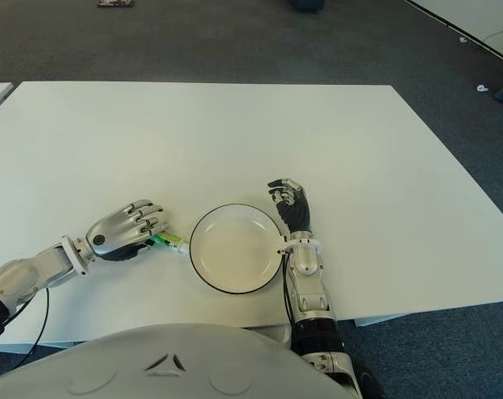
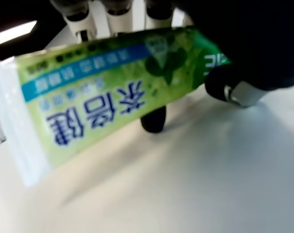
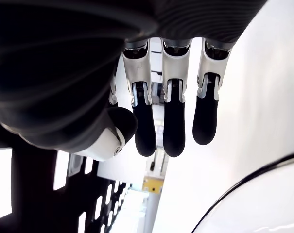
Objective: Put the toothpaste on the table into the plate.
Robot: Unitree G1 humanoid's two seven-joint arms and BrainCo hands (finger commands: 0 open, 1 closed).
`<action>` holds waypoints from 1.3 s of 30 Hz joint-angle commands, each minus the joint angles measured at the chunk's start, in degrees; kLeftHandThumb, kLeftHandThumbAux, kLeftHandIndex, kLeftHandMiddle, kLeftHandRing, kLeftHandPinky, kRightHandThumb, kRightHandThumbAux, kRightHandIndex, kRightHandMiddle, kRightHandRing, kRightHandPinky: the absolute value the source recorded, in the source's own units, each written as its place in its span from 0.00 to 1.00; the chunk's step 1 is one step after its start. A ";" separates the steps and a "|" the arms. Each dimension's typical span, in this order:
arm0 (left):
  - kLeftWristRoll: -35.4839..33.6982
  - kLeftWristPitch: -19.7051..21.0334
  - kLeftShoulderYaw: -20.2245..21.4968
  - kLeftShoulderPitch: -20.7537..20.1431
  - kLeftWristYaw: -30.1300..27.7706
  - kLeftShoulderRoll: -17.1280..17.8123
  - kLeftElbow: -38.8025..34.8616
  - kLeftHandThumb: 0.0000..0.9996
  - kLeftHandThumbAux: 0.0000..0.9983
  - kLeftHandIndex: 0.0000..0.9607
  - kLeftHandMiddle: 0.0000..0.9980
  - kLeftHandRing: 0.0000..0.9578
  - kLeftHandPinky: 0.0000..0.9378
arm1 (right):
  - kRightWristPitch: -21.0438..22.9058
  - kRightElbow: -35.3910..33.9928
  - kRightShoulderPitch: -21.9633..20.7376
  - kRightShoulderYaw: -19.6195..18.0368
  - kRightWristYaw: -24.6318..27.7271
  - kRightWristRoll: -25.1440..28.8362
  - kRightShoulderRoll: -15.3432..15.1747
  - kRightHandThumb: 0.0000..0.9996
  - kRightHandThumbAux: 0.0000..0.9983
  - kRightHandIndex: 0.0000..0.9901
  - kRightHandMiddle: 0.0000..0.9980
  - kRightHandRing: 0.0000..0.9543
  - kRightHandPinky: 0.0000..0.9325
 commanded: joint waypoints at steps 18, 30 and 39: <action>-0.52 3.74 -4.49 2.24 -4.19 0.29 4.64 0.72 0.68 0.46 0.74 0.78 0.82 | 1.57 -0.53 0.29 -0.15 0.11 0.06 -0.03 0.70 0.74 0.42 0.41 0.43 0.47; -3.95 3.03 -4.28 2.35 -9.95 1.75 3.29 0.71 0.71 0.46 0.88 0.92 0.95 | 1.83 -0.70 0.33 0.14 -0.46 -0.84 -0.20 0.70 0.74 0.42 0.41 0.43 0.48; -4.13 3.99 -4.14 2.27 -11.44 2.00 2.41 0.71 0.71 0.46 0.89 0.93 0.95 | 1.28 -0.22 0.11 0.23 -0.43 -0.94 -0.28 0.70 0.74 0.42 0.41 0.44 0.47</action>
